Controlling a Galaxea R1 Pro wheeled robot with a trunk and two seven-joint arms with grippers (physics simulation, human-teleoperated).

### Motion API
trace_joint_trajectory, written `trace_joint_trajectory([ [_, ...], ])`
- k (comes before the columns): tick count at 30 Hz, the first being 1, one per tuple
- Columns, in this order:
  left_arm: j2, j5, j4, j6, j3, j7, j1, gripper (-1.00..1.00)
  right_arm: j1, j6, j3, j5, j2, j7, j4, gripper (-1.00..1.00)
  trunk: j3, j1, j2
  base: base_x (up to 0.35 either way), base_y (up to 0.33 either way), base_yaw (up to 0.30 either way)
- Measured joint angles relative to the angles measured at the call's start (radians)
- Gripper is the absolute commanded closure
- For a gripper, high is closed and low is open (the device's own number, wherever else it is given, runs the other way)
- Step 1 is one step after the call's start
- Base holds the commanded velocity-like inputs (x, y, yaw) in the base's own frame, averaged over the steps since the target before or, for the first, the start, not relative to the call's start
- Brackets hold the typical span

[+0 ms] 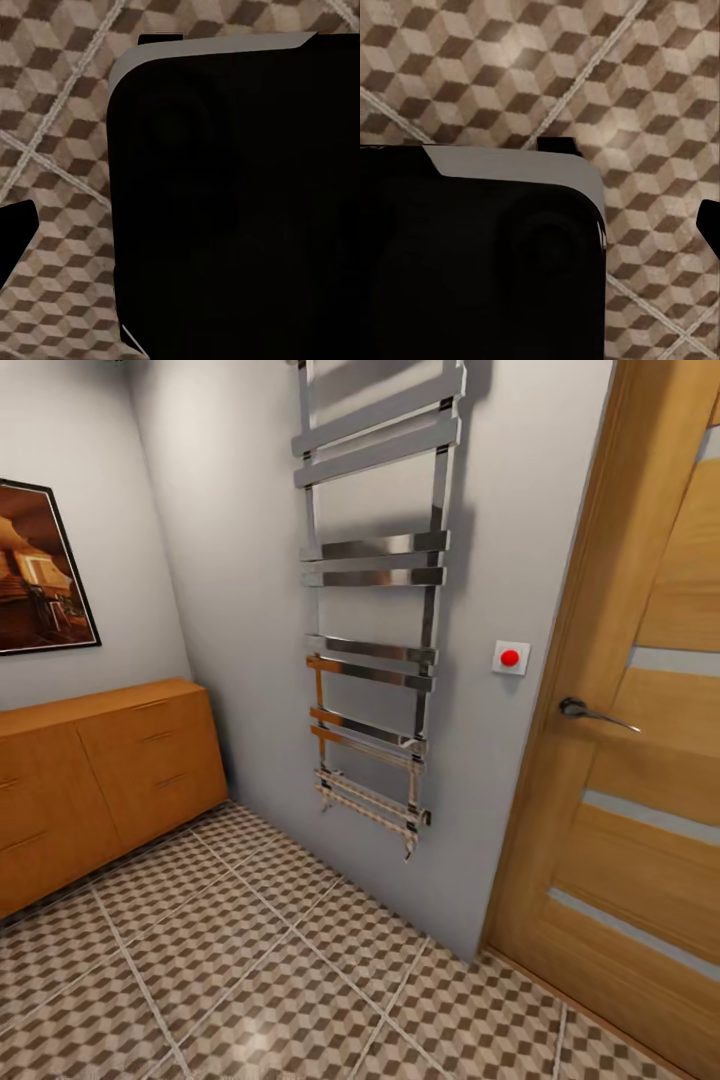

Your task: Take the four mousetraps from the cabinet in the bathroom and place them on the bathroom floor. Make sure all four end up on the same floor surface, and ensure that at least two of them are either under or directly next to the same bathroom sink.

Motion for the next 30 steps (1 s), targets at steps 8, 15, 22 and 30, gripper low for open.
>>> trace_joint_trajectory([
  [8,0.0,0.0,0.0,0.0,0.0,0.0,0.0,-1.0,0.0,-0.001,0.0,0.0,0.0,-0.001,0.001,-1.0,-0.001,0.0,0.0,0.0,0.0,0.278],
  [15,0.0,0.0,0.0,0.0,0.001,0.0,0.0,-1.0,0.0,-0.003,0.0,0.0,0.0,-0.001,0.001,-1.0,-0.001,0.0,0.0,0.0,0.0,0.286],
  [22,0.0,0.0,0.0,0.0,0.001,0.0,0.0,-1.0,0.0,-0.003,0.0,0.0,0.0,-0.002,0.001,-1.0,-0.001,0.0,0.0,0.0,0.0,0.288],
  [30,0.0,0.0,0.0,0.0,0.0,0.0,0.0,-1.0,0.0,-0.004,0.0,0.0,0.0,-0.002,0.001,-1.0,-0.001,0.0,0.0,0.0,0.0,0.288],
])
